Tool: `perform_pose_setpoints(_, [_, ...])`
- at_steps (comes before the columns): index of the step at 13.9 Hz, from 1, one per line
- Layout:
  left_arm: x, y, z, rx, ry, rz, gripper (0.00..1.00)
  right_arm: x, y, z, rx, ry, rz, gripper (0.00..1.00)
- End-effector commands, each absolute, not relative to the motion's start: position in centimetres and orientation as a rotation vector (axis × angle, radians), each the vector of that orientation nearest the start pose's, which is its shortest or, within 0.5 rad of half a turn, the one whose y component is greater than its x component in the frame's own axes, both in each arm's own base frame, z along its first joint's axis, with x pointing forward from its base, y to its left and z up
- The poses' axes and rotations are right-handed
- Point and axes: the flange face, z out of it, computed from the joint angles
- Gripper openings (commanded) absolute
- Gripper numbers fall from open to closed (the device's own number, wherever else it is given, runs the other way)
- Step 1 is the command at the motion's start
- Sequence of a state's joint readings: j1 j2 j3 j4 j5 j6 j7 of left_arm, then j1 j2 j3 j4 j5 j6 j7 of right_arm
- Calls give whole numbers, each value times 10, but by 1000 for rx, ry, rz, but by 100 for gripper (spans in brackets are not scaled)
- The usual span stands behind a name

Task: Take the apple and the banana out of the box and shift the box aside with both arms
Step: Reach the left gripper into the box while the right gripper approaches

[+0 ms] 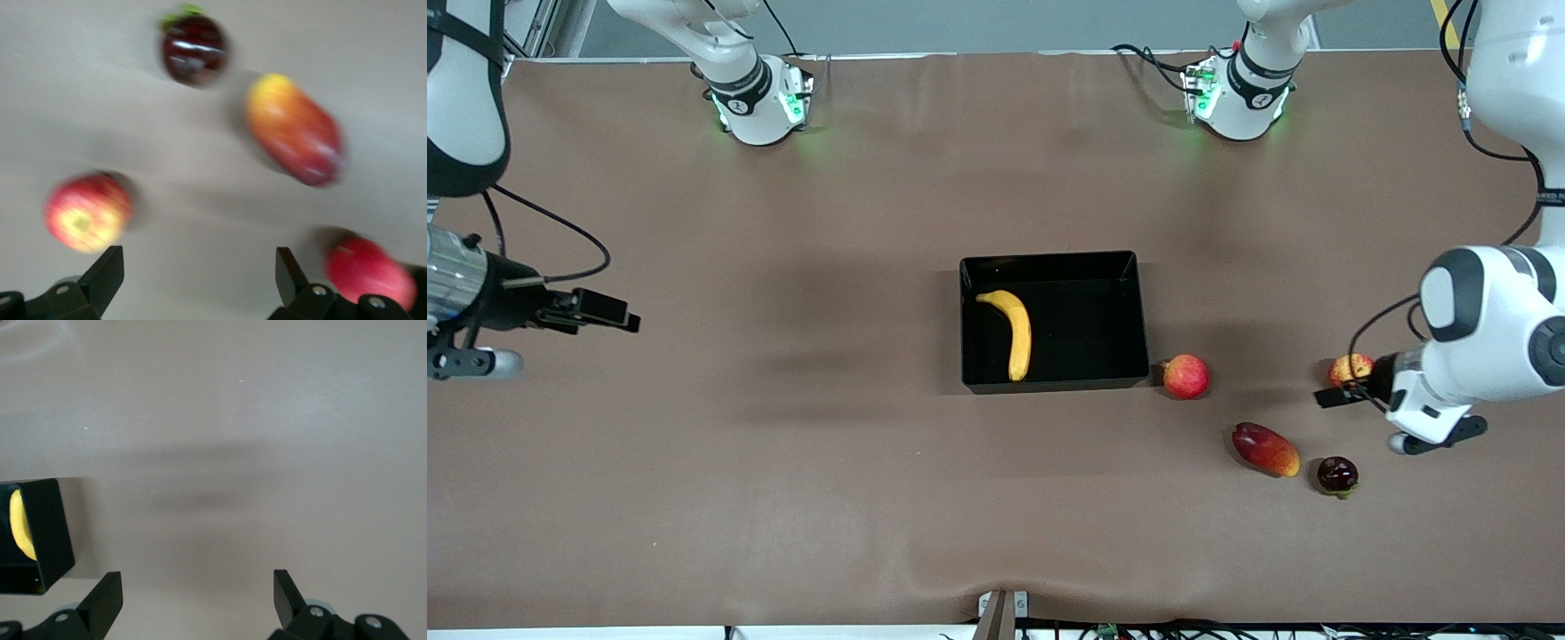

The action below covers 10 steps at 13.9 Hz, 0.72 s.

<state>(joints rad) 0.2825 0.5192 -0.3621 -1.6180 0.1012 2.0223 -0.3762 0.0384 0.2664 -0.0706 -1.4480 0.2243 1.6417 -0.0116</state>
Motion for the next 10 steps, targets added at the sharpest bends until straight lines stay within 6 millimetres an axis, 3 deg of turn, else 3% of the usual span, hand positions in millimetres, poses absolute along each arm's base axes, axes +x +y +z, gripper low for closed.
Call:
perform_pose_setpoints(1, [659,-88,347,-3197,-436,177,100,637,11,542,-2908,51,78,100])
perform_pose_setpoints(3, [651,-138,360,-3237,-347,165,100,636,4,542,-2906,65,83,100])
perform_pose_setpoints(5, [636,-198,359,-3244,-268,180,100,635,3,542,-2905,69,93,100])
perform_pose_setpoints(7, [617,-251,359,-3217,-246,161,100,634,19,541,-2906,25,109,100])
perform_pose_setpoints(8, [607,-280,357,-3192,-227,133,100,630,36,540,-2906,-19,149,100])
perform_pose_setpoints(10, [589,-332,326,-3211,-302,127,100,617,49,536,-2900,-63,277,100])
